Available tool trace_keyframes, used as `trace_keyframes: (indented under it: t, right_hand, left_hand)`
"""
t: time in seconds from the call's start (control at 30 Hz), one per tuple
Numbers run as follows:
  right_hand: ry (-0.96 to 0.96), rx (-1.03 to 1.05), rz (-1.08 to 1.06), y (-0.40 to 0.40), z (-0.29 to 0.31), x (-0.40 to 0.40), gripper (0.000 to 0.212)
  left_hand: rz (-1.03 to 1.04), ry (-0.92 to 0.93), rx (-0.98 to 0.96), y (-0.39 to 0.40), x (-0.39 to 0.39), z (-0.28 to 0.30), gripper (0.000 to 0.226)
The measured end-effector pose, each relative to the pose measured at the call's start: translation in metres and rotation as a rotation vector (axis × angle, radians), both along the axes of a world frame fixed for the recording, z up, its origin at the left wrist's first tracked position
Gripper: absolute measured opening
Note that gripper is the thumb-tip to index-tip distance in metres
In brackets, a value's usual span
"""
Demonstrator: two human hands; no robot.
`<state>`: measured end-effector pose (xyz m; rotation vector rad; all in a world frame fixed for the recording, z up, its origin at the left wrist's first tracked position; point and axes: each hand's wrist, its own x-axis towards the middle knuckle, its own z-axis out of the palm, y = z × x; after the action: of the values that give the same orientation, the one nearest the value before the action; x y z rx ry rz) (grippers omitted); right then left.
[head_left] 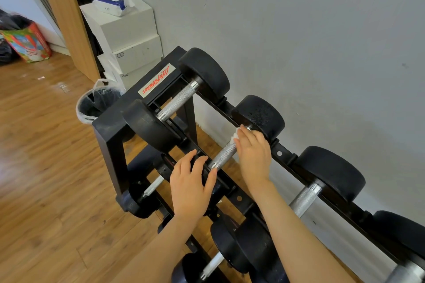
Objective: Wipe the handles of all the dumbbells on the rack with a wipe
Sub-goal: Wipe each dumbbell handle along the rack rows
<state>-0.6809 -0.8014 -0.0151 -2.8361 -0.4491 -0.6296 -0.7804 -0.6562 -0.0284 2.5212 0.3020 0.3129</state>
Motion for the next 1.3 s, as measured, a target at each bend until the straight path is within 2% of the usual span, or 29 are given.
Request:
trace_keyframes:
  t: [0.1, 0.27, 0.4, 0.5, 0.63, 0.77, 0.93, 1.0, 1.13, 1.3]
  right_hand:
    - [0.027, 0.076, -0.073, 0.007, -0.001, -0.007, 0.048]
    - [0.052, 0.135, 0.066, 0.015, -0.01, -0.027, 0.03]
    - [0.039, 0.126, 0.023, 0.011, -0.004, -0.019, 0.024]
    - [0.052, 0.084, 0.057, 0.015, -0.003, -0.017, 0.02]
    - [0.046, -0.097, 0.309, 0.014, -0.001, -0.015, 0.027]
    - [0.038, -0.036, 0.22, 0.007, 0.002, -0.008, 0.027]
    - [0.093, -0.157, 0.421, 0.012, -0.01, -0.026, 0.044]
    - [0.041, -0.191, 0.425, 0.012, -0.007, -0.022, 0.041]
    - [-0.015, -0.14, 0.261, 0.012, -0.001, -0.007, 0.024]
    - [0.043, -0.093, 0.341, 0.013, -0.009, -0.023, 0.024]
  left_hand:
    - [-0.001, 0.017, -0.004, -0.001, 0.001, 0.002, 0.057]
    - [-0.003, 0.008, -0.054, 0.001, -0.002, 0.004, 0.056]
    - [0.11, 0.072, -0.206, 0.001, -0.012, 0.004, 0.072]
    - [0.087, 0.084, -0.213, 0.006, -0.019, 0.001, 0.076]
    - [0.068, 0.096, -0.209, 0.009, -0.022, 0.0, 0.076]
    - [0.07, 0.107, -0.227, 0.008, -0.021, 0.001, 0.079]
    - [0.074, 0.106, -0.22, 0.009, -0.022, -0.001, 0.08]
    - [0.075, 0.109, -0.215, 0.009, -0.021, 0.001, 0.082]
    - [0.074, 0.116, -0.205, 0.009, -0.022, 0.002, 0.077]
    - [0.076, 0.119, -0.199, 0.009, -0.021, 0.0, 0.076]
